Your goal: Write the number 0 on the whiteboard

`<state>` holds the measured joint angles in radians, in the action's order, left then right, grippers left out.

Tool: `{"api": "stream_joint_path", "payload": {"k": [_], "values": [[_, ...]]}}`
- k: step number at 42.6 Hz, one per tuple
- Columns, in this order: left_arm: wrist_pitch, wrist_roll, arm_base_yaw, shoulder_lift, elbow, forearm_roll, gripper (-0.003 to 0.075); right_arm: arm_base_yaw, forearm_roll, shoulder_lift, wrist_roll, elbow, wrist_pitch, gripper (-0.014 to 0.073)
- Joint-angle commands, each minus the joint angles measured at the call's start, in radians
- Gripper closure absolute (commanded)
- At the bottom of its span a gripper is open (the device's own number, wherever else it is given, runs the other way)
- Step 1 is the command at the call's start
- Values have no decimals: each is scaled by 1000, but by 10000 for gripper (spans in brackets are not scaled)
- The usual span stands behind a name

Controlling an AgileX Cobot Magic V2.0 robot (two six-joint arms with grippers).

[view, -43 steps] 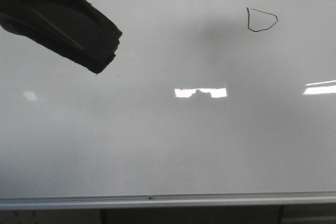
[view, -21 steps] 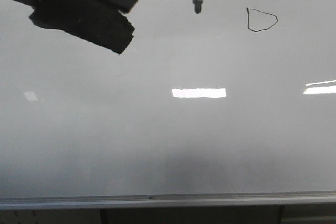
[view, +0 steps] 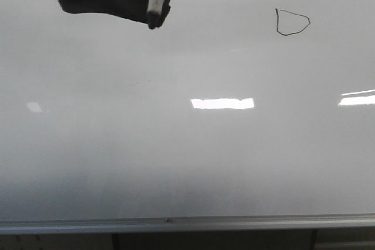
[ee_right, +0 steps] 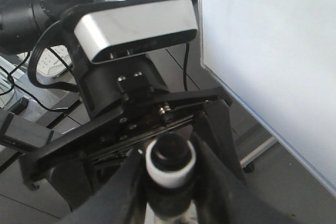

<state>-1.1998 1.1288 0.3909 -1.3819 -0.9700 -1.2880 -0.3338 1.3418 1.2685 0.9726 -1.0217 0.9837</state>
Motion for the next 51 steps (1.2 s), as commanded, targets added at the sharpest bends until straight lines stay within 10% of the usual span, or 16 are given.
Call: {"api": "stream_joint_path", "payload": {"k": [1,18,29,40,51], "values": [[-64,4,11,30,-30,-91,158,-5,87,-30,13,-24,-11,652],[-64,17,11,30,-30,-102,736,-5,116,-30,13,-24,-14,652],[-64,23,11,30,-30,-109,739,-5,127,-30,13,-24,-48,592],[37,-2,9,30,-30,95,739,1,130,-41,31,-39,-81,141],[430,-421,-54,30,-30,537,739,85,-40,-184,19,12,-259,123]]}}
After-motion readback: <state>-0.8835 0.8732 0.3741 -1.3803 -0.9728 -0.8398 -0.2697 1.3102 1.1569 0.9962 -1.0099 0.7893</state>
